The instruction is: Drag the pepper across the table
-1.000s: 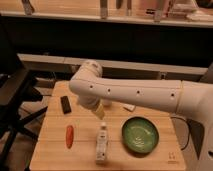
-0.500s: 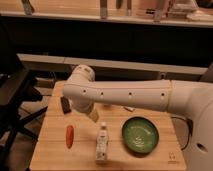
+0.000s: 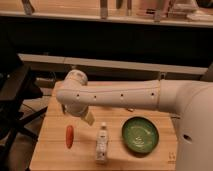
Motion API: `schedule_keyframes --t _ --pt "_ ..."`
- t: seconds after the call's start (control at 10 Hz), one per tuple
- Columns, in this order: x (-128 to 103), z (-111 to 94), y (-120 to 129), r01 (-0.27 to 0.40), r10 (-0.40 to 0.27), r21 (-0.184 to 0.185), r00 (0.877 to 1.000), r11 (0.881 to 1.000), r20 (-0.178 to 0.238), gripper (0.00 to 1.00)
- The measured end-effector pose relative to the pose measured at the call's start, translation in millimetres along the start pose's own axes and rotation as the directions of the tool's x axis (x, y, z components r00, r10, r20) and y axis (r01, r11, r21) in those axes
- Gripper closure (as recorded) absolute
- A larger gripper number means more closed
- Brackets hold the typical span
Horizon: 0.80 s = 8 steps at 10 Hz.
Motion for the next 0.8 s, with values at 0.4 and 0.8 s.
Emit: schedule_keyframes --t 0.4,0.8 --pt "-5 6 2 0.066 -0.066 -0.002 0.998 0.998 0.004 0.20" --pt "-27 29 -12 0.158 -0.158 0.002 0.987 0.987 0.017 0.20"
